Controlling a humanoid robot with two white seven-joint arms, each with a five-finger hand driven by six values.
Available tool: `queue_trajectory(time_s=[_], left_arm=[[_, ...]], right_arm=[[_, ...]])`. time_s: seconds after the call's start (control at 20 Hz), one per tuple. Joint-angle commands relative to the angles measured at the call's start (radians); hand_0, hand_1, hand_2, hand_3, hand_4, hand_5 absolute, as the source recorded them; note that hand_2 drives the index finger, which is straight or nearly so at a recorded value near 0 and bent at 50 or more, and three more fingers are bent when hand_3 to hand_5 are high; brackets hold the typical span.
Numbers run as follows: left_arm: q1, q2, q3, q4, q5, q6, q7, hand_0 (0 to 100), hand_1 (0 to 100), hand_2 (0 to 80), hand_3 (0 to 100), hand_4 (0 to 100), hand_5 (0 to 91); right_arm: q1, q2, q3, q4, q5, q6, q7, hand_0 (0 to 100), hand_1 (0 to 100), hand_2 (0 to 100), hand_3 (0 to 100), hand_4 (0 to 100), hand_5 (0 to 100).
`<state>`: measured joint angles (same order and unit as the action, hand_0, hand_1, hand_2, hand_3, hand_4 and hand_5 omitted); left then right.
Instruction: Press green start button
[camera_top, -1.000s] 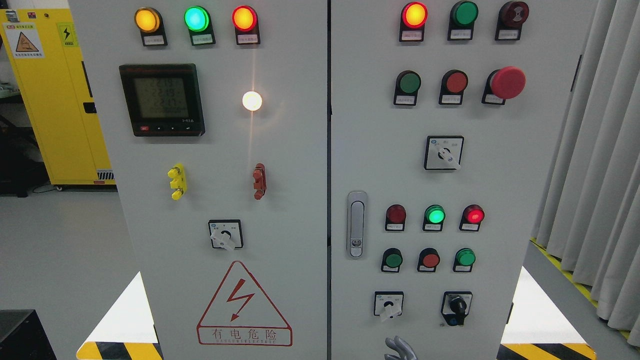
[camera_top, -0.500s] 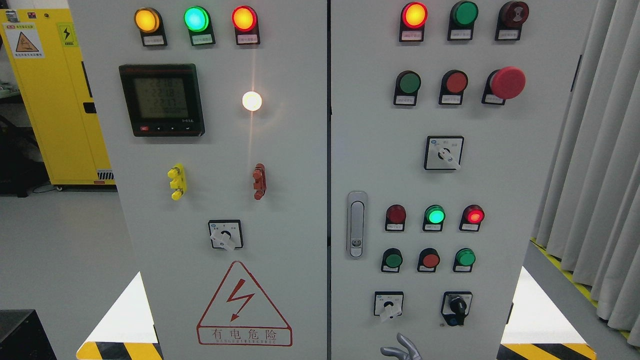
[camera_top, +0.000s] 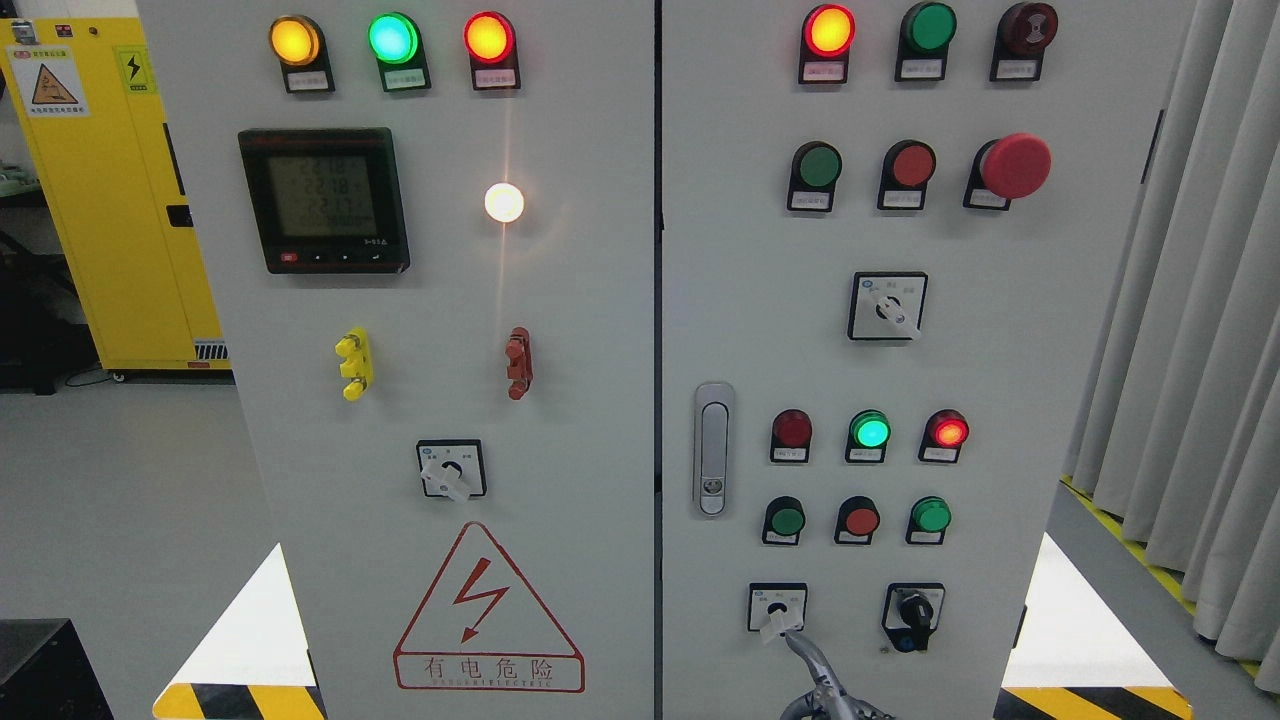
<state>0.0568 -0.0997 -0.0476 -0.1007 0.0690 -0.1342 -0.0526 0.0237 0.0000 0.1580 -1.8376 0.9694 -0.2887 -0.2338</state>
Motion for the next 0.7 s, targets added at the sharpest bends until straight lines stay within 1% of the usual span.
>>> queue_trajectory(time_s=[0.0, 0.1, 0.3, 0.55, 0.65], left_arm=[[0.0, 0.0, 0.0, -0.001, 0.0, 0.001, 0.0, 12, 56, 0.0, 0, 0, 0.0], [0.0, 0.0, 0.0, 0.001, 0.0, 0.001, 0.0, 12, 56, 0.0, 0, 0, 0.0], [0.001, 0.0, 0.0, -0.001, 0.0, 0.001, 0.0, 12, 56, 0.0, 0, 0, 0.0], [0.0, 0.0, 0.0, 0.001, 0.0, 0.001, 0.0, 12, 56, 0.0, 0, 0, 0.0], [0.0, 0.0, 0.0, 0.001, 0.0, 0.001, 0.0, 12, 56, 0.0, 0, 0, 0.0]], right_arm=[[-0.113, -0.009, -0.061, 0.037, 0.135, 0.034, 0.028, 66, 98, 1, 90, 97, 100], [-0.137, -0.011, -0.06, 0.054, 0.135, 0.037, 0.047, 68, 98, 1, 90, 97, 100], [-0.188, -0.011, -0.06, 0.106, 0.135, 0.037, 0.051, 74, 99, 1, 90, 97, 100], [-0.214, -0.012, -0.06, 0.124, 0.135, 0.037, 0.067, 77, 99, 1, 89, 97, 100], [-0.217, -0.012, -0.057, 0.129, 0.135, 0.037, 0.082, 77, 99, 1, 89, 97, 100]])
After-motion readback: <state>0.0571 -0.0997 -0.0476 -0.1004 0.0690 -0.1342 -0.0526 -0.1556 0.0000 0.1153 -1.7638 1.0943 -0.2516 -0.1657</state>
